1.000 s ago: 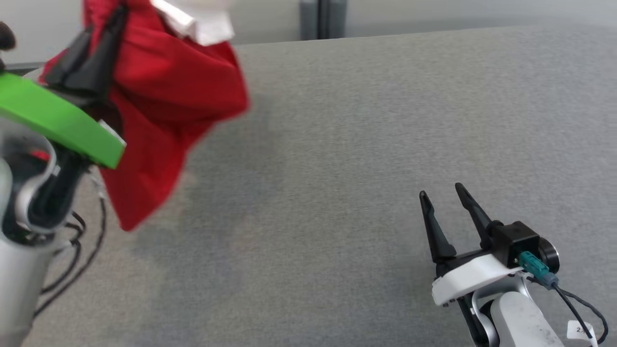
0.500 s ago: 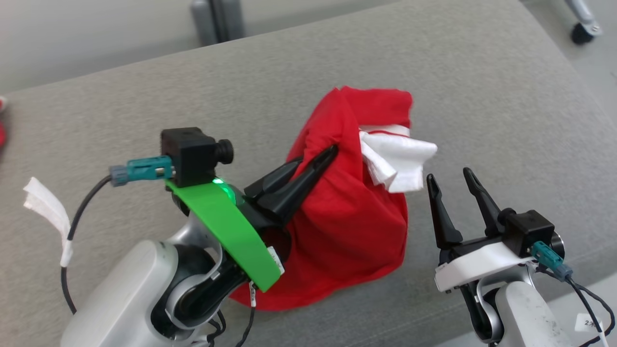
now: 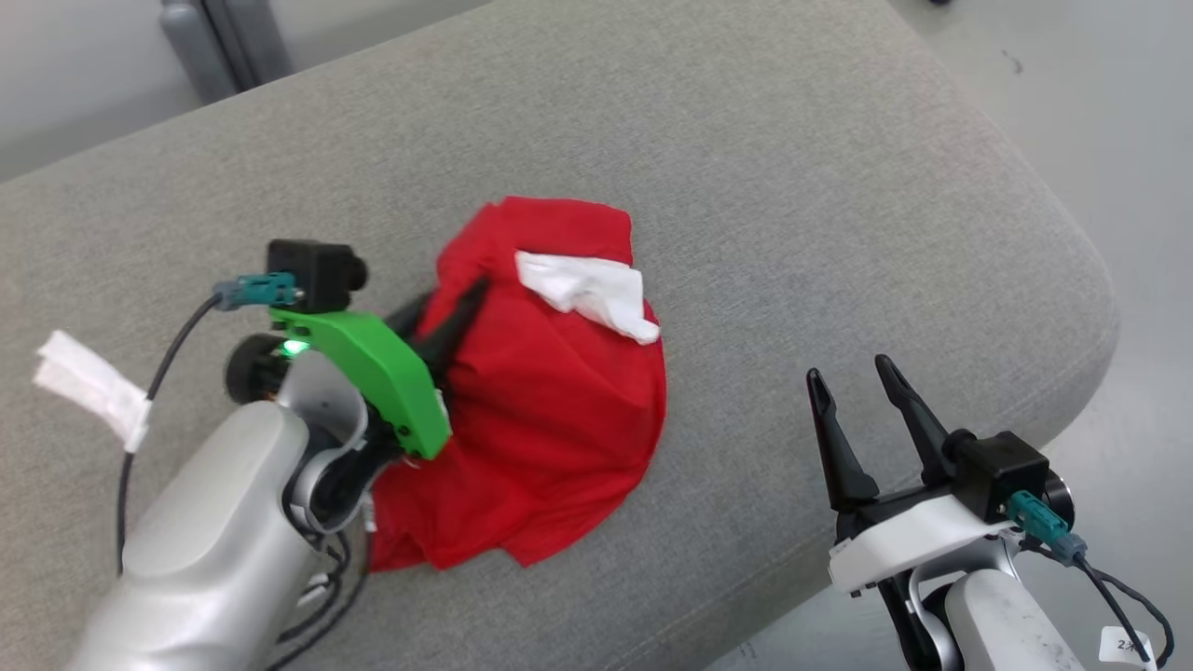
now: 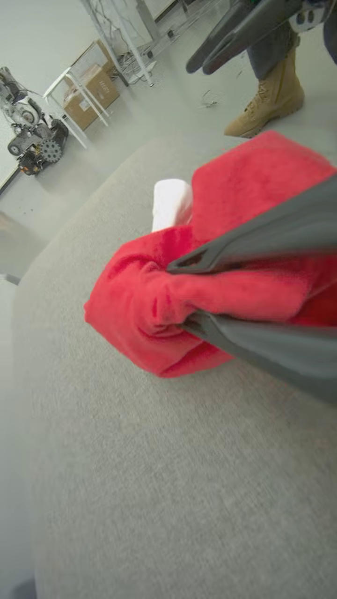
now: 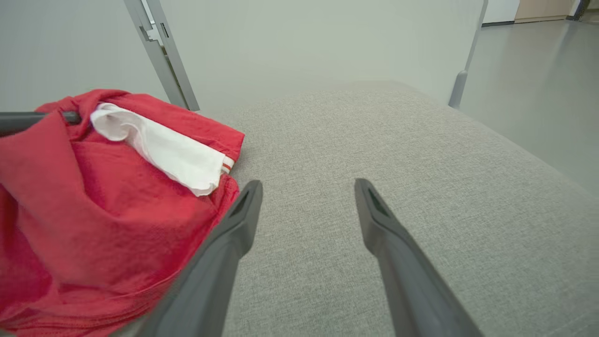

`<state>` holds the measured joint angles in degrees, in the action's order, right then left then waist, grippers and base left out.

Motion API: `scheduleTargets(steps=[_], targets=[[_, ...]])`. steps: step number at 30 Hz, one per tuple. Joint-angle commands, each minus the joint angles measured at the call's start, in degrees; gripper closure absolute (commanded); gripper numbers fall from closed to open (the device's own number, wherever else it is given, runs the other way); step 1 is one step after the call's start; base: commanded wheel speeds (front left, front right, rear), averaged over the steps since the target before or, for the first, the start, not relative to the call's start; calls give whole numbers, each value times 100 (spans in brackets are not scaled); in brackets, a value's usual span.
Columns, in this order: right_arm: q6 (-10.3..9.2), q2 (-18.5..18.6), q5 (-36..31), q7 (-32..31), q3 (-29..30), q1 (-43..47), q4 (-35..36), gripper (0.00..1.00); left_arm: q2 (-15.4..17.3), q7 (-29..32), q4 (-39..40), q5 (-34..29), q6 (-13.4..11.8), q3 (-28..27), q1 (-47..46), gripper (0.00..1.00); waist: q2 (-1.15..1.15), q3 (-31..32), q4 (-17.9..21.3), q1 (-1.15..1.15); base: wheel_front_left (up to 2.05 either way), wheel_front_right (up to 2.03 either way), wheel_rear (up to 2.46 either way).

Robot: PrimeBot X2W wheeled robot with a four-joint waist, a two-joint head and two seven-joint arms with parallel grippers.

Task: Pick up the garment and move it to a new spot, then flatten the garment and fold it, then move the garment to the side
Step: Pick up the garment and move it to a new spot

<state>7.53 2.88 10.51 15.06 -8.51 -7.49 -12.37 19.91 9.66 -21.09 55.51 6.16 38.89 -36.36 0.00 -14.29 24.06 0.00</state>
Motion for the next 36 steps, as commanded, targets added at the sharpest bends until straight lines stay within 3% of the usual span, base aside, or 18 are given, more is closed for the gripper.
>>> scheduleTargets(steps=[1, 7, 12, 19, 25, 36], targets=[[-7, 1, -54, 18, -2, 2, -4, 0, -32, -352, -352, -208, 15, -43, -115, 0, 0, 59, 19, 0, 0, 0, 0], [-8, 5, -216, 18, 137, 67, -19, 0, -299, -1666, -1475, -794, -7, 11, -253, 0, 0, 277, -244, 0, 0, 0, 0], [-7, 6, -390, 18, 278, 146, 61, 0, -445, -2430, -1604, -973, -145, -271, -22, 0, 0, 536, -623, 0, 0, 0, 0], [-8, 6, -734, 18, 624, 269, 240, 0, -625, -2478, 66, -1967, -541, -1485, 1216, 0, 0, 850, -1286, 0, 0, 0, 0], [-8, 4, -985, 18, 849, 347, 341, 0, -939, -2480, 1280, -2947, -690, -2291, 2574, 0, 0, 1037, -1792, 0, 0, 0, 0], [-8, 7, -1112, 18, 956, 596, 309, 0, -1537, -2482, 1888, -3805, -276, -3650, 4300, 0, 0, 1297, -2345, 0, 0, 0, 0]])
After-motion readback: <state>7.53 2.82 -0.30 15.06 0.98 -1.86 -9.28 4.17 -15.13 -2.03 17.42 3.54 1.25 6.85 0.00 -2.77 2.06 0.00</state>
